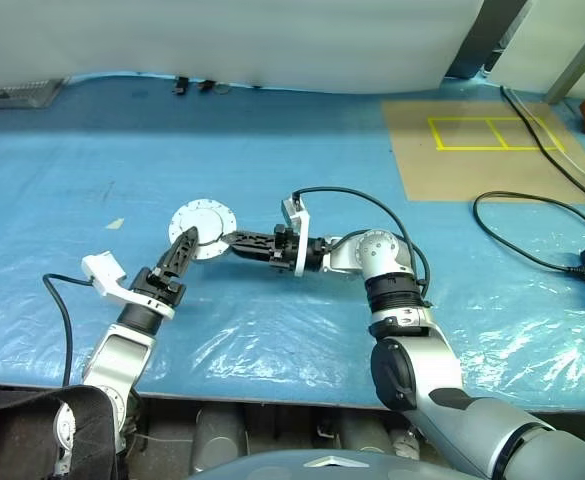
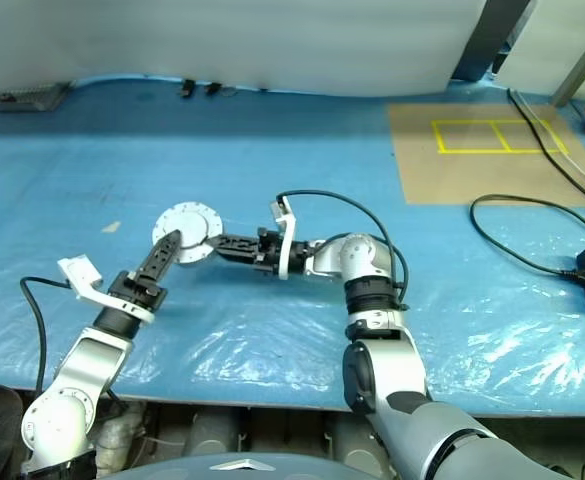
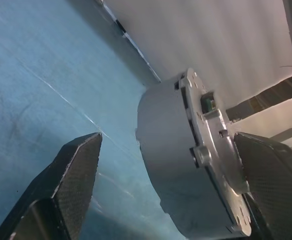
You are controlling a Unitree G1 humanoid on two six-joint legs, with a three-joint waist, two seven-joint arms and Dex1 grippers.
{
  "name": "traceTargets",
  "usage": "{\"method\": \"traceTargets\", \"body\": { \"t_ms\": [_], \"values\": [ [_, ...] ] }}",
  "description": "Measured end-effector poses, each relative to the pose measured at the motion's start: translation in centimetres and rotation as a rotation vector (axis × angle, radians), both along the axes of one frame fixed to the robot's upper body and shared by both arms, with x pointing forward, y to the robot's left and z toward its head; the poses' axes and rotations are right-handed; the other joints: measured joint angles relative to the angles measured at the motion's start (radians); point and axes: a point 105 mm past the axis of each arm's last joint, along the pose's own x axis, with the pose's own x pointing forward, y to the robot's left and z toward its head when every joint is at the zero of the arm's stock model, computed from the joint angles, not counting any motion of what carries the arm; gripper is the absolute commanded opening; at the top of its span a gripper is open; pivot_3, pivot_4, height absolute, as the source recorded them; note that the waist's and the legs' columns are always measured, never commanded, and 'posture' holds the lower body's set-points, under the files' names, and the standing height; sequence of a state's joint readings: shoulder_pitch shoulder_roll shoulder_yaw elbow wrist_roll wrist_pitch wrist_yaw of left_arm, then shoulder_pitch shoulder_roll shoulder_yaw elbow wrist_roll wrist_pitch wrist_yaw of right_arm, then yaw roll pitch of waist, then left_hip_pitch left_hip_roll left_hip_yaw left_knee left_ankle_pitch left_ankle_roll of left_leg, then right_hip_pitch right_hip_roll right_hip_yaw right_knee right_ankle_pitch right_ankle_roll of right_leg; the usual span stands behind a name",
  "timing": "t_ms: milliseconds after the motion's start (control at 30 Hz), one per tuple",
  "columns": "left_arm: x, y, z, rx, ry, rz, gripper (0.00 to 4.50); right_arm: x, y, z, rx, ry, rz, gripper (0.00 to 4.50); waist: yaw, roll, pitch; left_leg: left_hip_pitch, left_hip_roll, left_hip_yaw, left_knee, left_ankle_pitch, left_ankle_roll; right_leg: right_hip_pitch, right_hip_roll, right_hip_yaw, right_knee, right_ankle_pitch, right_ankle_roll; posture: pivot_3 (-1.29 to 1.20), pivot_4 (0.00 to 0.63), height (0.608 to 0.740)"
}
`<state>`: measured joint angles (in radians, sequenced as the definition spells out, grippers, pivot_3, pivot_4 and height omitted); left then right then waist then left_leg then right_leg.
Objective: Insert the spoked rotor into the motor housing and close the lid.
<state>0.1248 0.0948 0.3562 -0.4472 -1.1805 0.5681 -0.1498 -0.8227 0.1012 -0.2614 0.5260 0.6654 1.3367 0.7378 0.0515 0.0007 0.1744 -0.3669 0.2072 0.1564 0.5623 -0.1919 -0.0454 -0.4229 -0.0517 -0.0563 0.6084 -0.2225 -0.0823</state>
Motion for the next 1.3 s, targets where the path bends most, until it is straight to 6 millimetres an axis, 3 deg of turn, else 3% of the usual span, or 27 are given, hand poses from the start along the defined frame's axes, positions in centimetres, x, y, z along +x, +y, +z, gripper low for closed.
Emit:
{"method": "traceTargets", "body": {
  "t_ms": [333, 433, 533, 600, 933, 1100, 1300],
  "values": [
    [0.8, -0.7, 0.7, -0.126, 0.025, -0.022, 4.49, -0.3, 0.5, 0.3, 0.008, -0.023, 0.025, 1.14, 0.000, 0.000, 0.000, 0.000, 0.000, 0.000, 0.001, 0.000, 0.000, 0.000, 0.000, 0.000, 0.000, 0.000, 0.001, 0.00, 0.150, 0.740],
    [1.0, -0.9, 0.7, -0.173, 0.034, -0.024, 3.94, -0.3, 0.5, 0.2, 0.001, -0.029, 0.026, 1.14, 0.000, 0.000, 0.000, -0.001, -0.001, -0.001, 0.001, 0.000, 0.000, 0.000, 0.000, 0.000, 0.000, 0.001, 0.001, 0.00, 0.150, 0.740],
    [1.2, -0.9, 1.0, -0.181, 0.024, -0.035, 2.93, -0.2, 0.5, 0.2, -0.005, -0.035, 0.025, 1.14, 0.000, -0.001, 0.000, 0.000, -0.001, -0.001, 0.001, 0.000, 0.000, 0.000, 0.000, 0.000, 0.000, 0.001, 0.001, 0.00, 0.150, 0.740],
    [1.2, -0.9, 1.2, -0.202, 0.013, -0.044, 2.62, -0.2, 0.5, 0.3, 0.004, -0.038, 0.025, 1.14, 0.000, -0.001, 0.000, -0.001, -0.001, -0.001, 0.001, 0.000, 0.000, 0.000, 0.000, 0.000, 0.000, 0.001, 0.001, 0.00, 0.150, 0.740],
    [1.8, -1.5, 1.4, -0.232, 0.008, -0.053, 2.61, 0.1, 0.2, 0.4, 0.015, -0.038, 0.001, 1.14, 0.001, -0.001, 0.000, -0.001, -0.001, -0.001, 0.003, 0.000, 0.000, 0.001, 0.000, 0.000, 0.002, 0.001, 0.002, 0.00, 0.150, 0.740],
    [2.6, -1.7, 0.5, -0.307, 0.030, -0.035, 2.61, 0.9, 0.1, -0.1, -0.005, -0.030, -0.048, 1.14, 0.000, -0.001, 0.000, 0.000, -0.001, -0.001, 0.004, 0.000, 0.000, 0.001, 0.000, 0.000, 0.003, 0.001, 0.002, 0.00, 0.150, 0.740],
    [4.7, -2.1, -0.7, -0.403, 0.064, 0.001, 2.61, 3.4, -0.1, -1.2, -0.086, -0.053, -0.197, 3.15, 0.001, -0.001, 0.000, -0.001, -0.001, -0.002, 0.008, 0.000, 0.000, 0.001, 0.000, 0.000, 0.006, 0.001, 0.002, 0.00, 0.150, 0.740]
  ]
}}
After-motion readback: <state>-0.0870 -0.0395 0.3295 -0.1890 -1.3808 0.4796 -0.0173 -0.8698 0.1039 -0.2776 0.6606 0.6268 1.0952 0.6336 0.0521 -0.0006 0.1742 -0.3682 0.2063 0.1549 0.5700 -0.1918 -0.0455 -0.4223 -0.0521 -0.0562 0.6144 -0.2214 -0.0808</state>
